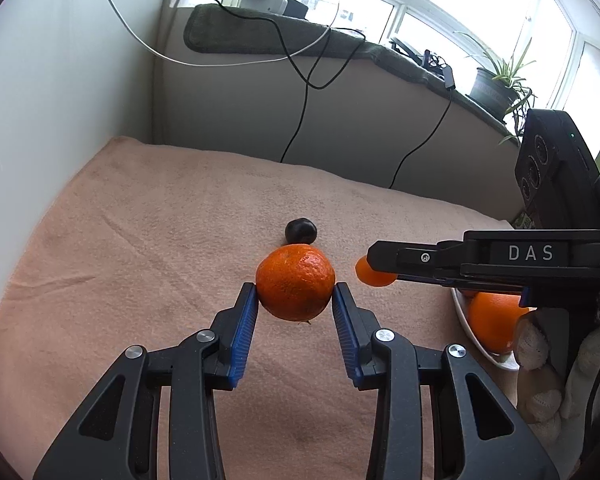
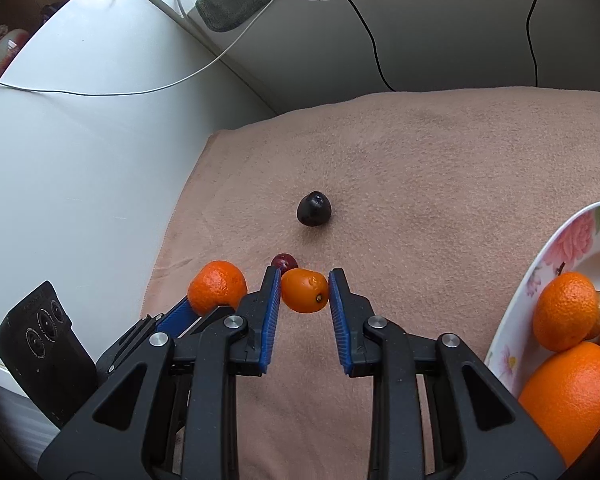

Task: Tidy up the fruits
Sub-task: 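Carry the kumquat in the right gripper while the left carries the mandarin into the plate, then lower both fruits into the plate and open both grippers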

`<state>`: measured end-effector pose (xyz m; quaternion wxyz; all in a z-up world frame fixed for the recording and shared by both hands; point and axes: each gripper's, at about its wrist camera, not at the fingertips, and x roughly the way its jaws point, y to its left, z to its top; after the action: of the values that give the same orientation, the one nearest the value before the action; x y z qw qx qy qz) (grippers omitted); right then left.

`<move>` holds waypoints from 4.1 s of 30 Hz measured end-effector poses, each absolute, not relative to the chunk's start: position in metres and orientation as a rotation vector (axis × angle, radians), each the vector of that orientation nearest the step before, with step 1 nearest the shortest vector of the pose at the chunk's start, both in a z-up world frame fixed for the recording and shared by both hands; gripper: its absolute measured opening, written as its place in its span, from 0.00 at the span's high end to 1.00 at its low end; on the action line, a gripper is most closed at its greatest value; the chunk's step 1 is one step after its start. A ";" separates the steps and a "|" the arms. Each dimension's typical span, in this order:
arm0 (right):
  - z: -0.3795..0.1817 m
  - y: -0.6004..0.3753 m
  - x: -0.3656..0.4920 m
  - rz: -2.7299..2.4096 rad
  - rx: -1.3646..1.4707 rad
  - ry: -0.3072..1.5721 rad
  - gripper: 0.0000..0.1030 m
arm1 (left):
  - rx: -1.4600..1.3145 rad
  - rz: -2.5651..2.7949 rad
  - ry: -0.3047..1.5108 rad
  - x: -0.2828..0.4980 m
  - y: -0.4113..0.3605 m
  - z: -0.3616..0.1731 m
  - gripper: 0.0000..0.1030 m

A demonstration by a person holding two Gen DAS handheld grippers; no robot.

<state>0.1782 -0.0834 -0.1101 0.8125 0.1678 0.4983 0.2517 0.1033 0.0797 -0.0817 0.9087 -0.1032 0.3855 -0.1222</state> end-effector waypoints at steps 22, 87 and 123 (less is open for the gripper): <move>-0.065 -0.157 0.116 0.501 0.396 0.919 0.75 | -0.158 -0.370 0.723 0.081 0.020 -0.041 0.64; -0.116 -0.320 0.068 0.259 0.499 0.927 0.75 | 0.017 -0.640 0.848 0.056 -0.152 -0.061 0.63; -0.066 -0.294 -0.002 0.164 0.302 0.697 0.22 | 0.059 -0.584 0.822 0.044 -0.120 -0.063 0.41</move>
<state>-0.0024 -0.2936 -0.0665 0.9254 0.1474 0.3399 0.0801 0.0438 -0.1202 -0.0626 0.8750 0.0282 0.3940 -0.2799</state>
